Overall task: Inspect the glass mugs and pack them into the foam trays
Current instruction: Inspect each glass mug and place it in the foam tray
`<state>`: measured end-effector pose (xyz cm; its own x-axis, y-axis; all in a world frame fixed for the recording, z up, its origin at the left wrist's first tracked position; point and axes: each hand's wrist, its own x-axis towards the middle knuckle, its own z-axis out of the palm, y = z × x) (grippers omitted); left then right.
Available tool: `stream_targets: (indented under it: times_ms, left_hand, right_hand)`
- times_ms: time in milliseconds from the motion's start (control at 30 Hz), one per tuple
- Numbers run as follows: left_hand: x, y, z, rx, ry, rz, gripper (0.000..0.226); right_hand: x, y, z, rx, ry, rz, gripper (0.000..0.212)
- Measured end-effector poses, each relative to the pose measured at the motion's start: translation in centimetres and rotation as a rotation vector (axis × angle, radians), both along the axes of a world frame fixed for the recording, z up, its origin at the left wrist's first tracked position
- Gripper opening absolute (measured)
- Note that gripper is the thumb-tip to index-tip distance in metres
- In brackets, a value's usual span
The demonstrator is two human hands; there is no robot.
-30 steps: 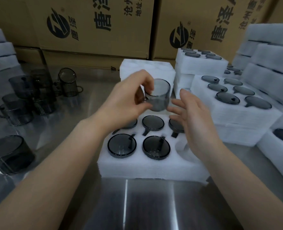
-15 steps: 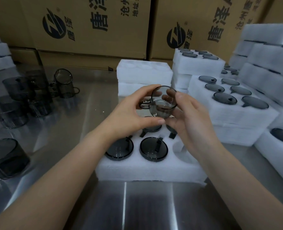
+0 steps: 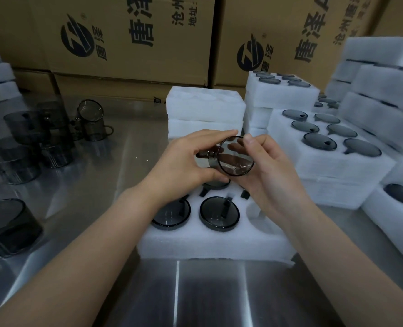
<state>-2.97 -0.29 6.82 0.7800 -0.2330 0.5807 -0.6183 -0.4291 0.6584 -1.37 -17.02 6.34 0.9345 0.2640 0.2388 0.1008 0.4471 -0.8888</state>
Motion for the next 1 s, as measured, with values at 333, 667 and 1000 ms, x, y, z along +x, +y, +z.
stream_targets:
  times_ms: [333,667,1000]
  left_hand:
    - [-0.4,-0.3,0.1,0.143,-0.157,-0.005,0.071]
    - [0.3,0.4,-0.3,-0.125,0.044,-0.011,0.067]
    - [0.9,0.8,-0.3,-0.297,0.137,-0.09,0.065]
  right_hand:
    - [-0.6,0.6,-0.5,-0.33,-0.123,-0.207,0.047]
    - [-0.5,0.2,-0.4,-0.301,-0.208,-0.134,0.054]
    - [-0.3,-0.2,0.1,-0.037,-0.119,0.125,0.038]
